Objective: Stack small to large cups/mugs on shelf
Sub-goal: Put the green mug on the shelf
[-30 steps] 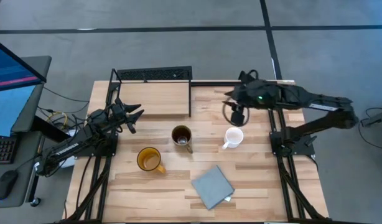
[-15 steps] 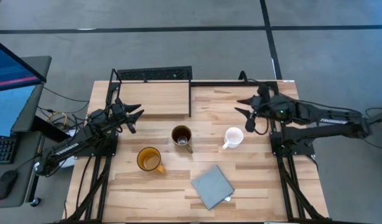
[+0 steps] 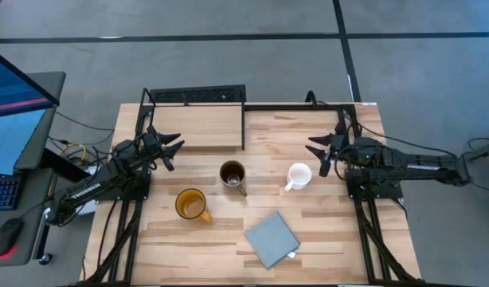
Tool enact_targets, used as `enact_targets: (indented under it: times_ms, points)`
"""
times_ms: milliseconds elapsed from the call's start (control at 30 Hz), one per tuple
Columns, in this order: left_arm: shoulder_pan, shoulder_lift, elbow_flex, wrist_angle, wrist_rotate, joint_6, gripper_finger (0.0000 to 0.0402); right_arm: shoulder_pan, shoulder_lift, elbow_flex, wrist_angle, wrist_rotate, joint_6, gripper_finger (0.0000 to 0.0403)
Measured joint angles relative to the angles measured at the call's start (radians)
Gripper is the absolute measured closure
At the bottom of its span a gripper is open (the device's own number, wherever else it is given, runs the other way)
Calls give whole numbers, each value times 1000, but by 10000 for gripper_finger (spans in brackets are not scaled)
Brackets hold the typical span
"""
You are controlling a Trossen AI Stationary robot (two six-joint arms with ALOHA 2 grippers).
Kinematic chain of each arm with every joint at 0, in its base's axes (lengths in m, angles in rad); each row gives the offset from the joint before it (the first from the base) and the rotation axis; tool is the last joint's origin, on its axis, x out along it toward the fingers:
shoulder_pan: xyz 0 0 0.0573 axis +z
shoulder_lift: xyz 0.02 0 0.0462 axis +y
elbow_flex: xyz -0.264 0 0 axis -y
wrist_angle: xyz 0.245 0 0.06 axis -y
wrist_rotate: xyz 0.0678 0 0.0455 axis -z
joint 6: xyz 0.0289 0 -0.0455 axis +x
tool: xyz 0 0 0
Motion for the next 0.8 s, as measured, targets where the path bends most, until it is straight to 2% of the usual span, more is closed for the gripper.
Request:
enact_targets:
  times_ms: [400,800]
  points:
    - [0,0,0,1,1,0,250,1,-173,-142,70,-2,3,234]
    - [0,-1,13,18,10,-50,250,1,-204,-163,77,-2,3,234]
